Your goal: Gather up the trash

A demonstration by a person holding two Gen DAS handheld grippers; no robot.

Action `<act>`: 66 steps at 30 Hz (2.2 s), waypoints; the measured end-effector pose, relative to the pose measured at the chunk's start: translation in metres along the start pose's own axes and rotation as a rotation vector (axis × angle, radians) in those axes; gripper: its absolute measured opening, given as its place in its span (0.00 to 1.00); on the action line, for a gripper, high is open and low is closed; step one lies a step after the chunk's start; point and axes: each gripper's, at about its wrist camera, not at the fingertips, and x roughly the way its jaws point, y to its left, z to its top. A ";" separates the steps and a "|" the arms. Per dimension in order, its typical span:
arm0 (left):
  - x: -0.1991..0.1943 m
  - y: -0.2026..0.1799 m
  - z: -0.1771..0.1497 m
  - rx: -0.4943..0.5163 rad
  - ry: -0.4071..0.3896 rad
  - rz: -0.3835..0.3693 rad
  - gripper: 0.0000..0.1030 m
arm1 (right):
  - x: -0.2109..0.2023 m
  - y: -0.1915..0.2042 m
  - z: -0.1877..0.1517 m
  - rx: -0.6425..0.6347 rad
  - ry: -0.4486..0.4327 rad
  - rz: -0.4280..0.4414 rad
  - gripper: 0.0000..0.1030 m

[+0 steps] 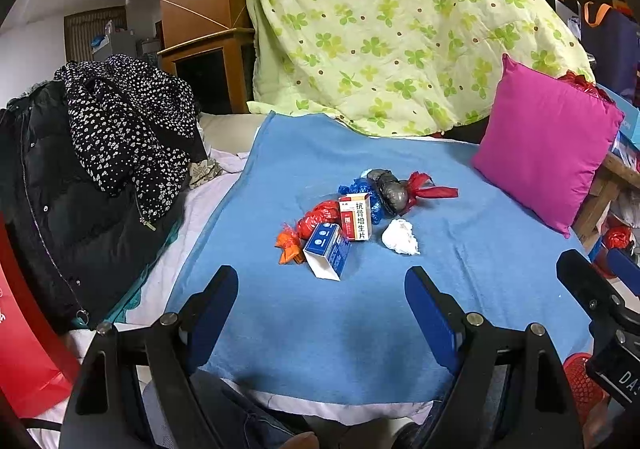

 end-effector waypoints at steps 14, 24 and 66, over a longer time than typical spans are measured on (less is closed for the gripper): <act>-0.003 -0.001 0.002 0.001 -0.001 -0.004 0.83 | -0.003 -0.002 0.003 -0.004 -0.008 -0.003 1.00; -0.004 0.004 0.003 -0.004 -0.004 -0.002 0.83 | -0.002 -0.001 0.005 -0.009 -0.009 -0.011 1.00; 0.000 0.007 0.000 -0.004 0.002 -0.007 0.83 | 0.000 0.002 0.003 -0.007 -0.011 -0.014 1.00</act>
